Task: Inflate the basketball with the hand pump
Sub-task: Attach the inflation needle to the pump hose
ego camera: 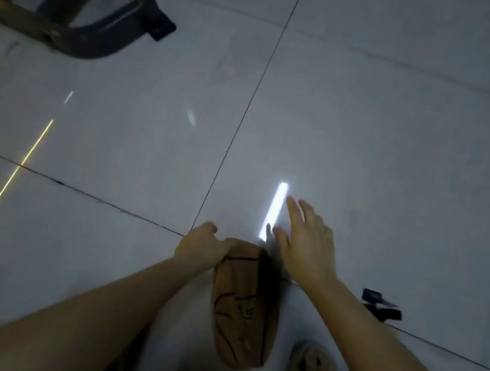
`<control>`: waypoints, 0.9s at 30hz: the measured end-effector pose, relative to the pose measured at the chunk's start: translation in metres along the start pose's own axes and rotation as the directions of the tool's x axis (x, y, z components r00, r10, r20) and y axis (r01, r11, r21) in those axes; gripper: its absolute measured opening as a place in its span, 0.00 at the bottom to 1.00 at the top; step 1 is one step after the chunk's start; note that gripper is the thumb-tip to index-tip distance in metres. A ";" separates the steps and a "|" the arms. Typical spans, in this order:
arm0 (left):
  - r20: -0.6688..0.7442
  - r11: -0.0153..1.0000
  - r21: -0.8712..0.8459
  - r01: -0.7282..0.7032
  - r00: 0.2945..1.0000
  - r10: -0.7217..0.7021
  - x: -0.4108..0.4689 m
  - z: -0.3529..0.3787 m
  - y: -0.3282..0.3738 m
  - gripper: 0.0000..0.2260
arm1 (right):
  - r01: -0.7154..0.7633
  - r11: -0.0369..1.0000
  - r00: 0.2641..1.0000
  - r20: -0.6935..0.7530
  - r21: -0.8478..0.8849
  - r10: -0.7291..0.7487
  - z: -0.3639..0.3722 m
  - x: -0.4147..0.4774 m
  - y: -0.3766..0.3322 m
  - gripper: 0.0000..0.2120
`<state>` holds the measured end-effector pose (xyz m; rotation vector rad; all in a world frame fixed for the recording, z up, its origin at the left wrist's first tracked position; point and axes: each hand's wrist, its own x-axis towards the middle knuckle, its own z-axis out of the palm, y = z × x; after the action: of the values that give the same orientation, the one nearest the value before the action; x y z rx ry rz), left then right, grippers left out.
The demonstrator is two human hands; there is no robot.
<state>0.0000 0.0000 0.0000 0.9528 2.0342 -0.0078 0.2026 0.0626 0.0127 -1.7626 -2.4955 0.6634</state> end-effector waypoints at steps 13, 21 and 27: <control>0.289 0.997 -0.061 -0.043 0.955 0.059 0.056 0.049 -0.012 0.11 | -0.256 0.957 0.799 0.588 0.139 0.128 0.068 0.027 0.079 0.19; -0.194 0.729 0.447 -0.519 0.739 0.645 0.025 0.091 0.044 0.05 | -0.568 0.807 0.787 0.180 -0.162 0.590 0.041 -0.062 0.169 0.14; -0.013 0.272 0.827 -0.492 0.467 0.884 0.025 0.143 0.048 0.13 | -0.739 0.673 0.671 0.112 0.029 0.733 0.080 -0.117 0.221 0.30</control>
<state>0.1226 0.0018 -0.0913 2.6579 1.7586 -0.1165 0.4233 -0.0090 -0.1098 -2.7660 -1.6547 0.8407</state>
